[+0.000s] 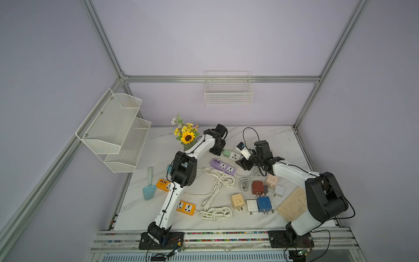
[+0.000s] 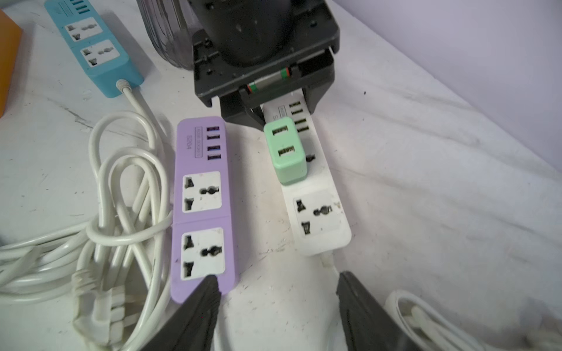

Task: Pull the plug off the socket
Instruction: Remove the plug from the socket.

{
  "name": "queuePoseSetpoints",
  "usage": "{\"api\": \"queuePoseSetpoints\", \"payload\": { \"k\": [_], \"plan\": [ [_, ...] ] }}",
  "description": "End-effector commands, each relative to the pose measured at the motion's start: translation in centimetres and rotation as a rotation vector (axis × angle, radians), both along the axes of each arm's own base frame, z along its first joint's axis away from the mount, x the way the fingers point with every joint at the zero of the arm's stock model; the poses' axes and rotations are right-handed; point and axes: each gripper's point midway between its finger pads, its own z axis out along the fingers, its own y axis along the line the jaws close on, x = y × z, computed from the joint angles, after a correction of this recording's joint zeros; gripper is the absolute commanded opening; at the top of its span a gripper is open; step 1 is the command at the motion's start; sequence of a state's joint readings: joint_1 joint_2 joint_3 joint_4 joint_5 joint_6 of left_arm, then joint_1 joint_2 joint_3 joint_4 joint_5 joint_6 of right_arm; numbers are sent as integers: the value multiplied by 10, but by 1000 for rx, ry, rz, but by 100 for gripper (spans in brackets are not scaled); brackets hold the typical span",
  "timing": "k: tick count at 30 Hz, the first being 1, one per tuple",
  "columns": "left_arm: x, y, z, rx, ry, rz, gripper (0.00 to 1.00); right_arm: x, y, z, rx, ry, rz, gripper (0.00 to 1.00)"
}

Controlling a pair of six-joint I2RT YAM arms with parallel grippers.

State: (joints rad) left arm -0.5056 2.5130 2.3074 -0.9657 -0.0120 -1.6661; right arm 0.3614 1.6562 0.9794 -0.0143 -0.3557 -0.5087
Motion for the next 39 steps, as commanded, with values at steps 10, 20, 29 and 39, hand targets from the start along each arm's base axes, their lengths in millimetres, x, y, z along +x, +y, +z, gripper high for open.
{"api": "queuePoseSetpoints", "payload": {
  "k": [10, 20, 29, 39],
  "plan": [
    [-16, 18, 2, 29, 70, 7, 0, 51, 57, -20, -40, -211, 87, 60],
    [-20, 19, 0, 29, 89, -6, 0, 71, 59, -22, -75, -258, 19, 58],
    [-19, 19, 1, 24, 85, -13, 0, 66, 75, -41, -71, -190, 75, 42],
    [-19, 19, 1, 28, 84, -15, 0, 69, 71, -45, -90, -171, 47, 28]
  ]
}}
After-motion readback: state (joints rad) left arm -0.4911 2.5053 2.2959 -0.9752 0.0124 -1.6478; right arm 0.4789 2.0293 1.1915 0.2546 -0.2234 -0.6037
